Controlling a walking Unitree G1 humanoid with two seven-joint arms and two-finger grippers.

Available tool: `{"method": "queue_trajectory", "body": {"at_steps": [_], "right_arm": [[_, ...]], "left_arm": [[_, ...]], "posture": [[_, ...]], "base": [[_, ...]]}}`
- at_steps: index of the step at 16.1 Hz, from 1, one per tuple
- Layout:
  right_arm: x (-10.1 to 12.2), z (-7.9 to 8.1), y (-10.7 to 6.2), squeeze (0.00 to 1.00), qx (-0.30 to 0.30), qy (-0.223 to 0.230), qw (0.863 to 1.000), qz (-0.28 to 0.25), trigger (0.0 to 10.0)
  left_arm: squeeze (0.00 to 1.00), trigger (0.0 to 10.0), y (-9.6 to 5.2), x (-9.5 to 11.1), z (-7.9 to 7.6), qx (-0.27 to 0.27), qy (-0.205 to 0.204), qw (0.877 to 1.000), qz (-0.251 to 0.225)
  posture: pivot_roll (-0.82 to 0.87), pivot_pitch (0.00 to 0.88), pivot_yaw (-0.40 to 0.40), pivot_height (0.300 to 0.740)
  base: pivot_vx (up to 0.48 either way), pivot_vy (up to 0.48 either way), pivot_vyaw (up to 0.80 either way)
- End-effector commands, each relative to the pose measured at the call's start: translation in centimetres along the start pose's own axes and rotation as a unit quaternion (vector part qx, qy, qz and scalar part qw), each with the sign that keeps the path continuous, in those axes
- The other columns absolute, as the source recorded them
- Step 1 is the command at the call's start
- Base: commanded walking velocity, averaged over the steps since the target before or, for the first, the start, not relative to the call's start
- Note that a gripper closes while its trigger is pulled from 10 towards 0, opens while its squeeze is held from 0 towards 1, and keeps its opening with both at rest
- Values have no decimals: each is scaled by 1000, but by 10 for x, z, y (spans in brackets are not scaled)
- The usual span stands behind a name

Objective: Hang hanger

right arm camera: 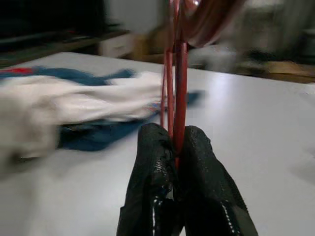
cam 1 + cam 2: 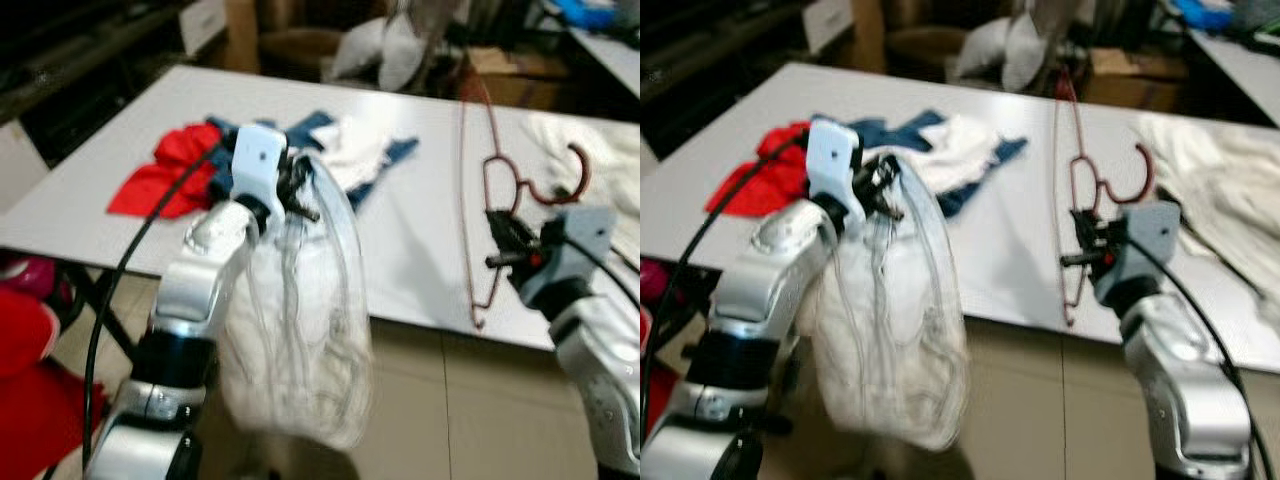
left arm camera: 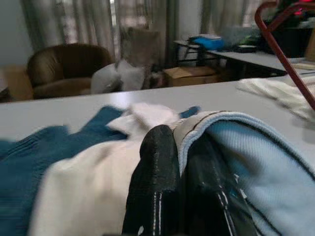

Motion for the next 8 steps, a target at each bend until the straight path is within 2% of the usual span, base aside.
{"method": "queue_trajectory", "body": {"at_steps": [1,2,3,4,6,8], "right_arm": [[15,4,-4,0,31,-1,999,-21,10000],[27,7,-16,0,88,-1,996,-31,10000],[31,7,-21,0,108,-6,994,-30,10000],[35,5,-28,0,129,-17,991,-23,10000],[38,1,-45,0,177,-48,983,6,10000],[40,4,-72,0,251,-59,965,48,10000]], "left_arm": [[0,10000,7,39,3,-1,15,997,-71],[0,10000,16,46,4,-6,15,997,-74],[0,10000,20,47,4,-11,16,997,-70],[0,10000,27,51,5,-16,26,997,-67],[0,10000,43,54,14,-7,63,998,-29],[0,10000,62,72,27,19,95,995,-17]], "posture": [[-35,0,-31,740],[-37,0,-28,740],[-38,0,-26,740],[-39,0,-23,740],[-44,0,-16,740],[-52,0,-3,740]], "base": [[326,0,0],[330,0,0],[307,0,0],[0,0,0],[0,0,0],[0,0,0]]}}
Point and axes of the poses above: a point about 5 cm out from each wrist's last joint towards the gripper, its own y axis pointing out of the wrist towards the gripper, its own x axis along the axis of the wrist's last joint, z = x × y, the point moved 3 cm from there along y, pointing out of the wrist towards the gripper, and after that the axes turned 1 degree about -y, right-handed, at the moved point
